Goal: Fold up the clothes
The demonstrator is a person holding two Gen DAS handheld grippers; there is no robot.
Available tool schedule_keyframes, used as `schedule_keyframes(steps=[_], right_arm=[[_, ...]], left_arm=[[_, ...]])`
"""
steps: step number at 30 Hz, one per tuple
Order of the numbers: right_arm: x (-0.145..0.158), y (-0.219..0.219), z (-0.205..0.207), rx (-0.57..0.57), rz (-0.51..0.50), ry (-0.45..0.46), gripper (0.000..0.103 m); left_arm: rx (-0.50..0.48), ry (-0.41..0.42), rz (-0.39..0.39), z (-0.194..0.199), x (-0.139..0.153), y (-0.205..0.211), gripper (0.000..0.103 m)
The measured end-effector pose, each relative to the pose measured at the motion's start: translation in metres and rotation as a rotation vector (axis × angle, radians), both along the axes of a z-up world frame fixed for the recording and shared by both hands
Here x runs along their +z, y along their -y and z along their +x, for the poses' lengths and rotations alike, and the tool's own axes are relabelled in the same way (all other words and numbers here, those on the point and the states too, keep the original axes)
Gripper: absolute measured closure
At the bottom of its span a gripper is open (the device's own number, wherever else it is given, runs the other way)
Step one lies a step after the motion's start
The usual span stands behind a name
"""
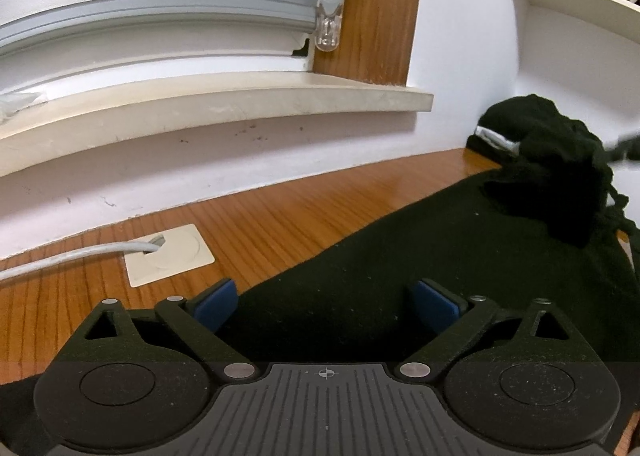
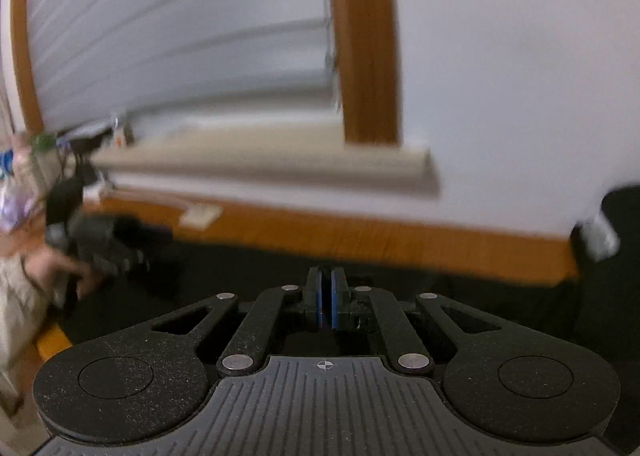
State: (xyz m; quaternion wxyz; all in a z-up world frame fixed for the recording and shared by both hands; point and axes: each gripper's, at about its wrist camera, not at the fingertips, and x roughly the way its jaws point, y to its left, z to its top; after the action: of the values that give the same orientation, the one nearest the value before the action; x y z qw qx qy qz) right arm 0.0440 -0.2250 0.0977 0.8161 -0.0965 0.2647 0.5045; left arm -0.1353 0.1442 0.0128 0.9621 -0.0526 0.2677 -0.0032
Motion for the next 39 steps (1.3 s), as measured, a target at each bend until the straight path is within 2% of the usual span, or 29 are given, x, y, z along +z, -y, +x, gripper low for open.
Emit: schedule_keyframes(steps=[4, 6, 11, 17, 21, 26, 31, 35, 37, 38, 39], right_arm=[[-0.042, -0.004, -0.013, 0.025, -0.045, -0.015, 0.098], [-0.056, -0.005, -0.017, 0.030, -0.037, -0.019, 0.098], [-0.081, 0.002, -0.023, 0.021, 0.044, -0.031, 0.098], [-0.076, 0.031, -0.045, 0.026, 0.216, -0.038, 0.098], [-0.064, 0.045, -0.065, 0.059, 0.230, 0.030, 0.098], [-0.067, 0.063, -0.056, 0.030, 0.244, 0.026, 0.098], [-0.067, 0.071, -0.050, 0.001, 0.261, 0.036, 0.098], [-0.067, 0.069, -0.050, 0.000, 0.266, 0.044, 0.098], [-0.067, 0.069, -0.051, 0.004, 0.272, 0.042, 0.097], [-0.067, 0.069, -0.051, 0.006, 0.273, 0.040, 0.097], [-0.068, 0.068, -0.051, 0.008, 0.275, 0.039, 0.098]], left_arm=[[0.005, 0.015, 0.043, -0.002, 0.003, 0.007, 0.004], [-0.003, 0.029, 0.053, -0.003, 0.008, 0.013, 0.004], [-0.059, 0.052, -0.031, 0.013, 0.026, 0.031, 0.004], [-0.149, 0.063, -0.063, 0.063, 0.040, 0.072, 0.003], [-0.192, 0.059, 0.000, 0.101, 0.038, 0.105, 0.005], [-0.316, -0.013, 0.079, 0.143, 0.025, 0.146, 0.010], [-0.357, -0.039, 0.109, 0.174, 0.013, 0.172, 0.019], [-0.364, -0.052, 0.164, 0.190, 0.001, 0.183, 0.026], [-0.381, -0.058, 0.173, 0.195, -0.003, 0.186, 0.042], [-0.387, -0.057, 0.171, 0.197, -0.005, 0.187, 0.046], [-0.391, -0.044, 0.148, 0.197, -0.004, 0.187, 0.057]])
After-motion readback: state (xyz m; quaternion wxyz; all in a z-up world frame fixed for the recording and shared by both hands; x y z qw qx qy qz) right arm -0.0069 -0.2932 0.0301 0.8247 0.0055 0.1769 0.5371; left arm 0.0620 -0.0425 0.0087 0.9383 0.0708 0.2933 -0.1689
